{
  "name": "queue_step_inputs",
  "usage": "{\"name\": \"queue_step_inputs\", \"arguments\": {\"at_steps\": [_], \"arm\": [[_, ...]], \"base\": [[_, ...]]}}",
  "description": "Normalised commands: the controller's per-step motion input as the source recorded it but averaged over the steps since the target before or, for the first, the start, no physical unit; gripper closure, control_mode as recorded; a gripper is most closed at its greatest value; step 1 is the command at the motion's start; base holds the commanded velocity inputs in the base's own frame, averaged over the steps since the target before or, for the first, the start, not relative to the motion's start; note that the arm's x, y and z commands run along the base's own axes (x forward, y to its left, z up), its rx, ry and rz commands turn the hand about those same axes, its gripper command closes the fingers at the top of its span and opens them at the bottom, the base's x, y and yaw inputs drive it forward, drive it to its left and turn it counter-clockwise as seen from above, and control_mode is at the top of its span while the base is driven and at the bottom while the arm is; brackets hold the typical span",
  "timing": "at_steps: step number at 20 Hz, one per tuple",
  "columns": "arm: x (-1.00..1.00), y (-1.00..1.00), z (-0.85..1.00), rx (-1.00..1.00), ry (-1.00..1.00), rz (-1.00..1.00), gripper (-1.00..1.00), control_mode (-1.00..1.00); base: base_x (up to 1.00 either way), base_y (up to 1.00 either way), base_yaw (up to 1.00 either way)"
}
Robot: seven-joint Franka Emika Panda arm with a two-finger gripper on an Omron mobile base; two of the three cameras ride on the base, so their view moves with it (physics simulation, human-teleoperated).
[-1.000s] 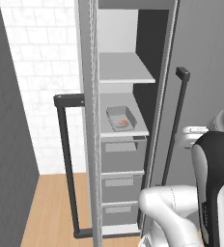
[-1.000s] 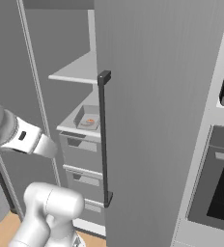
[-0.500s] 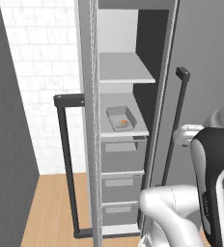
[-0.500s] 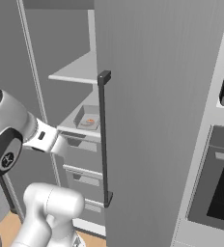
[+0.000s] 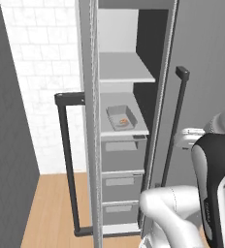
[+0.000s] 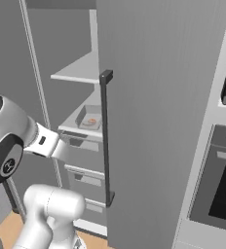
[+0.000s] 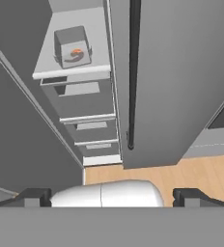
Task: Take the meat container that has the shrimp and place it on the second highest rack of the freezer. Then take the vegetable container that has the carrot and lemon and place it on the highest rack of the freezer.
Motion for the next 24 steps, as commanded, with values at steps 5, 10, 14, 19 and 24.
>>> {"name": "queue_step_inputs", "arguments": {"at_steps": [5,10,14,19,24], "arm": [[0.0,0.0,0.0,0.0,0.0,0.0,-1.0,1.0],[0.0,0.0,0.0,0.0,0.0,0.0,-1.0,1.0],[0.0,0.0,0.0,0.0,0.0,0.0,-1.0,1.0],[0.0,0.0,0.0,0.0,0.0,0.0,-1.0,1.0],[0.0,0.0,0.0,0.0,0.0,0.0,-1.0,1.0]], "base": [[-0.95,-0.15,0.0],[-0.96,-0.41,-0.06],[-0.23,-0.95,-0.5],[0.03,-1.0,-0.61],[0.6,-1.0,-0.37]]}}
